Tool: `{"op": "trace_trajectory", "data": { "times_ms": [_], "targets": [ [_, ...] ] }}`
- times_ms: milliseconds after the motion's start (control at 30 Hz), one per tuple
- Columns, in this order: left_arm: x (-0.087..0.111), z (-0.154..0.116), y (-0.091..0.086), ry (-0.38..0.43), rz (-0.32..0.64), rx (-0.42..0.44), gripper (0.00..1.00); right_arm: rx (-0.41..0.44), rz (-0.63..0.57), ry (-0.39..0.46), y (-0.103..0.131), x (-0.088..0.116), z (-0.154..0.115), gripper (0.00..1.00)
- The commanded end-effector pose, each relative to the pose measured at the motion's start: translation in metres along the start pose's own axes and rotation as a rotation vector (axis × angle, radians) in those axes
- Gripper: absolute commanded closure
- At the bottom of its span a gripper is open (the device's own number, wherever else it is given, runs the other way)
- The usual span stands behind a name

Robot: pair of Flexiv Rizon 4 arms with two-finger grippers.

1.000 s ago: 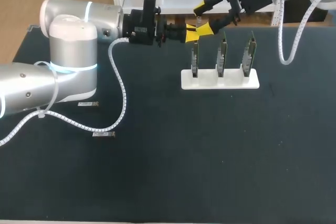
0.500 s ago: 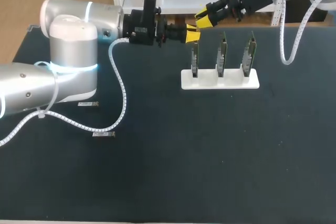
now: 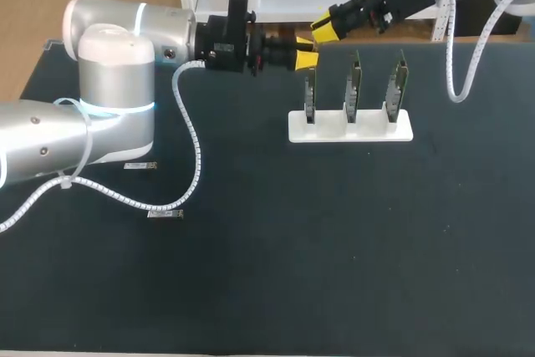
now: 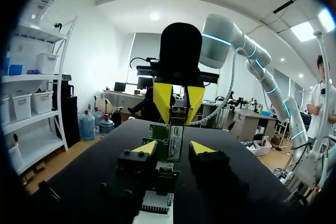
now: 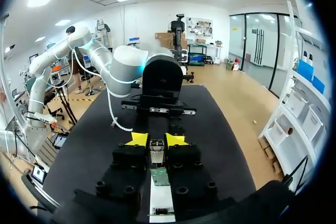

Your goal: Pick up the optical module with the left hand, and insert it into the network port with the right hand.

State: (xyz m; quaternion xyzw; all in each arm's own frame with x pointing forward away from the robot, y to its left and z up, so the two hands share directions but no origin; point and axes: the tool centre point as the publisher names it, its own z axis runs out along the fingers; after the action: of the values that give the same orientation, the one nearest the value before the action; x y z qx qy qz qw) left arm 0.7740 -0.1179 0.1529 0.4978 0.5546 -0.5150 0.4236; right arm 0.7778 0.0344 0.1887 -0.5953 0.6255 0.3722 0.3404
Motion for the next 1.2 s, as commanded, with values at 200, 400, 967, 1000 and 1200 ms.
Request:
{"op": "trace_trajectory", "data": {
  "times_ms": [200, 400, 967, 1000, 1200],
  "targets": [
    [0.001, -0.013, 0.000, 0.055, 0.026, -0.043, 0.00, 0.009, 0.005, -0.006, 0.001, 0.002, -0.002, 1.00],
    [0.005, -0.031, -0.004, 0.159, 0.053, -0.070, 0.00, 0.011, 0.007, -0.009, 0.001, 0.003, -0.003, 1.00],
    [0.045, -0.029, 0.012, 0.399, 0.009, -0.015, 0.00, 0.019, 0.011, -0.011, 0.003, 0.006, -0.003, 1.00],
    [0.047, -0.029, 0.013, 0.412, 0.009, -0.010, 0.00, 0.020, 0.011, -0.010, 0.003, 0.006, -0.004, 1.00],
    [0.054, -0.029, 0.013, 0.468, 0.019, 0.006, 0.00, 0.022, 0.019, -0.013, 0.003, 0.007, -0.004, 1.00]
  ]
}}
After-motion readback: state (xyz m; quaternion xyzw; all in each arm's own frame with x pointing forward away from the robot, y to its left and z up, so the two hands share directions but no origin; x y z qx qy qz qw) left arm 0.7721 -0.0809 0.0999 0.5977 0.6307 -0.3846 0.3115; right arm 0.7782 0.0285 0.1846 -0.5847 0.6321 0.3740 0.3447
